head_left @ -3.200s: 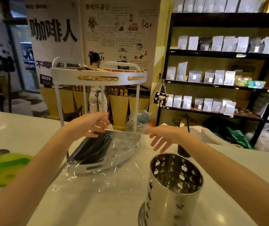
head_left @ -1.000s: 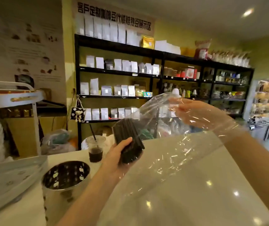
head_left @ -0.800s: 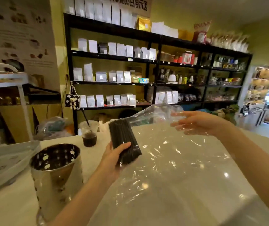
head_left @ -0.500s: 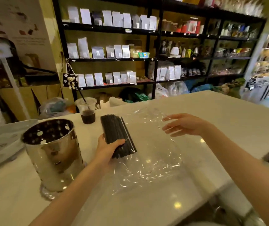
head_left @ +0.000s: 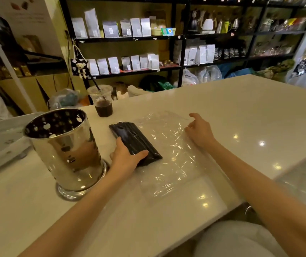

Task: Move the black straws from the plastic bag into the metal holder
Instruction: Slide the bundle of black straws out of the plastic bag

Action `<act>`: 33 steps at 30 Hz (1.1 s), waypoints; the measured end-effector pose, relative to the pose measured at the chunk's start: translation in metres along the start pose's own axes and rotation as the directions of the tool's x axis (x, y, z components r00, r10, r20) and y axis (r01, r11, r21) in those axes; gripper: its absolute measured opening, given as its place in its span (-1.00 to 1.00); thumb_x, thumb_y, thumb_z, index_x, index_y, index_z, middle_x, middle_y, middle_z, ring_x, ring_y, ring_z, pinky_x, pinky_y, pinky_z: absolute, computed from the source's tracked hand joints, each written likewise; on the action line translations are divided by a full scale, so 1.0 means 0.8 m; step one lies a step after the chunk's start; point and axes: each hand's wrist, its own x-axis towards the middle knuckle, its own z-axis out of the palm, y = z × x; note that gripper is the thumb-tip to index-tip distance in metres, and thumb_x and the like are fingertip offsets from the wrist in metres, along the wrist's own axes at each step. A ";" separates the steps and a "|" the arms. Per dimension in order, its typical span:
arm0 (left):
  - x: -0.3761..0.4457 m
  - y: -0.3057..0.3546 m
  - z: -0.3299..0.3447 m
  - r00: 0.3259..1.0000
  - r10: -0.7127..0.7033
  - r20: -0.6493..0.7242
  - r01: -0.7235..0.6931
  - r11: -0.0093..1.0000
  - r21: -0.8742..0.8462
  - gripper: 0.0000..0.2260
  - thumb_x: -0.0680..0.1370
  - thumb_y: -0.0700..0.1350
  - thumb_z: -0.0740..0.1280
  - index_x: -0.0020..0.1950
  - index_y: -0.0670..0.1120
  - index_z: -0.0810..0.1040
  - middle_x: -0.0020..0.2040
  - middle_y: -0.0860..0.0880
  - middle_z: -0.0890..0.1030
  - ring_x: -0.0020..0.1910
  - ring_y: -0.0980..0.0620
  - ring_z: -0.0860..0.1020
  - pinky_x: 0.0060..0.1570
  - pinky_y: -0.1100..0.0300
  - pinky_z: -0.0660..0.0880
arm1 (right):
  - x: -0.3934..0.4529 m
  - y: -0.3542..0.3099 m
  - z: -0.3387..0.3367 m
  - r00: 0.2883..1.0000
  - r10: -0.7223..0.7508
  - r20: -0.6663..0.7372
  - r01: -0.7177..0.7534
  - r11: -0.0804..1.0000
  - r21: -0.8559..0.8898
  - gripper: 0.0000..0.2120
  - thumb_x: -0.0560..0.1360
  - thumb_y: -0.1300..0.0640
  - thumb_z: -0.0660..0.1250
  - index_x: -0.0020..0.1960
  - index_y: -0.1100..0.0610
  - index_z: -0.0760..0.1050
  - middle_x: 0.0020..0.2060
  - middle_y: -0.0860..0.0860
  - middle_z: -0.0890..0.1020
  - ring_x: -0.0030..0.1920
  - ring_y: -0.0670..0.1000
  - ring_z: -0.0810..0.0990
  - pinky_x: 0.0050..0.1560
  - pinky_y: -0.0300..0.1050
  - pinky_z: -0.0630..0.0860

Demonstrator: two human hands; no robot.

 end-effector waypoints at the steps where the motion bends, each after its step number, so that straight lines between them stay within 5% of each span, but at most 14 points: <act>1: -0.003 -0.001 -0.001 1.000 0.015 0.007 -0.015 0.998 0.055 -0.16 0.36 0.03 0.42 0.46 0.01 -0.04 0.48 -0.10 0.17 0.44 -0.14 0.14 0.40 -0.13 0.16 | -0.003 -0.001 0.001 0.999 -0.033 0.003 0.033 0.992 -0.120 -0.48 0.45 0.22 0.29 0.38 0.15 0.25 0.13 0.19 0.56 0.13 0.17 0.49 0.02 -0.09 0.39; 4: -0.016 0.000 -0.007 0.985 0.172 0.016 -0.171 0.957 0.233 -0.32 0.45 0.00 0.33 0.46 -0.01 0.04 0.52 -0.07 -0.01 0.48 -0.09 -0.06 0.42 -0.09 0.04 | -0.035 -0.017 0.000 0.979 -0.196 0.045 0.198 0.899 -0.390 -0.48 0.48 0.12 0.29 0.40 0.13 0.25 0.33 0.14 0.41 0.34 0.18 0.28 0.25 0.02 0.27; 9: -0.021 -0.006 -0.017 0.918 0.357 0.173 -0.396 0.820 0.413 -0.59 0.55 -0.01 0.16 0.40 0.04 0.24 0.53 0.00 -0.01 0.49 0.01 -0.14 0.43 0.02 -0.08 | -0.141 -0.048 0.008 0.822 -0.501 0.271 0.526 0.850 -0.024 -0.71 0.46 0.06 0.26 0.14 0.07 0.57 0.19 0.03 0.56 0.23 0.01 0.44 0.23 -0.19 0.28; 12: -0.018 -0.020 -0.020 0.854 0.450 0.261 -0.520 0.748 0.412 -0.62 0.57 0.00 0.10 0.40 0.04 0.24 0.52 0.04 0.06 0.49 0.08 -0.11 0.42 0.09 -0.08 | -0.177 -0.061 0.015 0.712 -0.554 0.431 0.595 0.802 0.049 -0.77 0.53 0.07 0.23 0.14 0.04 0.56 0.18 -0.04 0.57 0.20 -0.14 0.43 0.26 -0.27 0.31; 16: -0.017 -0.043 -0.018 0.778 0.504 0.375 -0.628 0.633 0.453 -0.59 0.57 0.06 -0.02 0.42 0.08 0.15 0.52 0.05 0.04 0.45 0.17 -0.13 0.47 -0.01 -0.06 | -0.191 -0.067 0.023 0.617 -0.623 0.481 0.664 0.740 0.106 -0.65 0.53 0.04 0.13 0.22 0.11 0.50 0.18 0.01 0.57 0.18 -0.12 0.41 0.25 -0.32 0.27; 19: -0.014 -0.053 -0.016 0.768 0.493 0.409 -0.641 0.592 0.489 -0.60 0.59 0.04 -0.05 0.44 0.10 0.09 0.51 0.06 0.03 0.41 0.22 -0.15 0.47 0.00 -0.09 | -0.193 -0.062 0.027 0.601 -0.620 0.505 0.680 0.728 0.085 -0.62 0.52 0.08 0.09 0.25 0.19 0.47 0.22 0.10 0.55 0.22 -0.06 0.38 0.29 -0.38 0.17; 24: -0.010 -0.055 -0.017 0.762 0.483 0.431 -0.647 0.605 0.465 -0.54 0.54 0.11 -0.08 0.44 0.09 0.09 0.52 0.05 0.04 0.42 0.20 -0.15 0.47 0.00 -0.10 | -0.196 -0.057 0.032 0.595 -0.631 0.497 0.722 0.692 0.014 -0.68 0.54 0.11 0.13 0.19 0.19 0.53 0.17 0.12 0.58 0.19 0.07 0.49 0.25 -0.15 0.34; 33: -0.018 -0.052 -0.016 0.772 0.468 0.431 -0.636 0.557 0.534 -0.57 0.58 0.06 -0.05 0.46 0.06 0.05 0.52 0.02 0.01 0.49 0.06 -0.11 0.47 0.01 -0.08 | -0.204 -0.062 0.033 0.709 -0.602 0.368 0.654 0.756 -0.023 -0.88 0.48 0.16 0.29 -0.08 0.15 0.59 -0.15 0.02 0.64 -0.11 -0.06 0.48 -0.07 -0.19 0.42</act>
